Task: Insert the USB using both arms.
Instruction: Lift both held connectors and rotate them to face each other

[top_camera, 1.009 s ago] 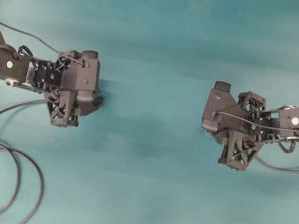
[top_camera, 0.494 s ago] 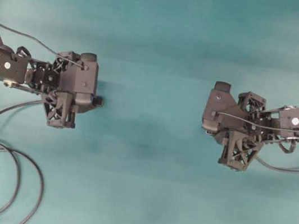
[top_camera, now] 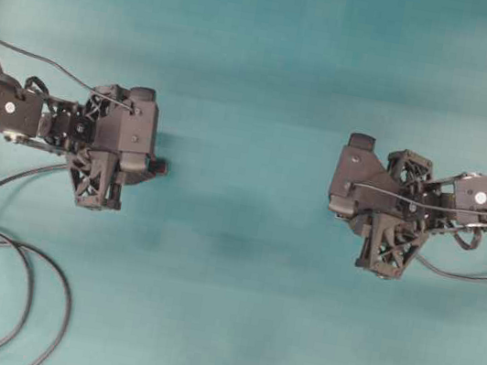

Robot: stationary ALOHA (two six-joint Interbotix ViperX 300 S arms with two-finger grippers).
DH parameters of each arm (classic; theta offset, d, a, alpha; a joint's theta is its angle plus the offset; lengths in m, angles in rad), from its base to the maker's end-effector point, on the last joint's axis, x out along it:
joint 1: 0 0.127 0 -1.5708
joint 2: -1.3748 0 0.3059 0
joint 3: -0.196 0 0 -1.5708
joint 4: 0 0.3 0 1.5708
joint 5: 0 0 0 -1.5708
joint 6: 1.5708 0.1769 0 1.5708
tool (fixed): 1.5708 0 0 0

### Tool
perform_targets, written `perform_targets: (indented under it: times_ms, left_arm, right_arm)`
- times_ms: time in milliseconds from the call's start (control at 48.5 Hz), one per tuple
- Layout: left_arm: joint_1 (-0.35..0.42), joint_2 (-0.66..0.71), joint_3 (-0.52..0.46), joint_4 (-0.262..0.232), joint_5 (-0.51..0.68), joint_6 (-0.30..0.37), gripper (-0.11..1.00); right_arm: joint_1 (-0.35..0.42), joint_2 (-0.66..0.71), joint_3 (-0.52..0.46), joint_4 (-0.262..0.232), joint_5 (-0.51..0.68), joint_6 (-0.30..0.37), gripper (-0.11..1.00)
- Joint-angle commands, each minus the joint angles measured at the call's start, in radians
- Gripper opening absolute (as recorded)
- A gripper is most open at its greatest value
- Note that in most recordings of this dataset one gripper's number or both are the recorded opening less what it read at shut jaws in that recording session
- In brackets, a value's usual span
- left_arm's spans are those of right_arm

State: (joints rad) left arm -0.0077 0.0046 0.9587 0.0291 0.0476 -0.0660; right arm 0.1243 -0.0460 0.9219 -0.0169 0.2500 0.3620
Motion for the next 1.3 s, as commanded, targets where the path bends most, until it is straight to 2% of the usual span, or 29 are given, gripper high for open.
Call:
perform_targets:
  times_ms: [0, 247, 371, 556, 618, 700, 865, 1071, 1195, 1277]
  left_arm:
    - [-0.026, -0.018, -0.003, 0.0, 0.018, 0.006, 0.24]
    - [-0.037, -0.118, -0.008, -0.011, 0.071, -0.003, 0.21]
    - [-0.044, -0.186, -0.012, -0.017, 0.126, -0.02, 0.21]
    - [-0.049, -0.252, -0.035, -0.028, 0.215, -0.11, 0.21]
    - [-0.051, -0.265, -0.051, -0.031, 0.235, -0.172, 0.21]
    - [-0.054, -0.276, -0.071, -0.04, 0.239, -0.253, 0.21]
    - [-0.067, -0.316, -0.089, -0.043, 0.183, -0.44, 0.21]
    - [-0.13, -0.416, -0.015, -0.044, -0.028, -0.644, 0.21]
    - [-0.158, -0.471, 0.041, -0.044, -0.133, -0.844, 0.21]
    - [-0.179, -0.5, 0.087, -0.038, -0.201, -0.996, 0.21]
  right_arm:
    - [0.021, -0.021, -0.025, 0.002, -0.005, -0.003, 0.21]
    - [0.032, -0.147, -0.018, -0.1, 0.017, -0.011, 0.21]
    - [0.034, -0.199, -0.023, -0.124, 0.054, -0.012, 0.21]
    - [0.037, -0.241, -0.034, -0.137, 0.132, -0.015, 0.21]
    - [0.043, -0.244, -0.043, -0.137, 0.153, -0.023, 0.21]
    - [0.058, -0.242, -0.064, -0.169, 0.176, -0.046, 0.21]
    - [0.08, -0.244, -0.118, -0.284, 0.199, -0.048, 0.21]
    - [0.106, -0.244, -0.17, -0.443, 0.276, -0.046, 0.21]
    - [0.132, -0.245, -0.186, -0.535, 0.331, -0.026, 0.21]
    - [0.147, -0.249, -0.183, -0.601, 0.353, 0.018, 0.21]
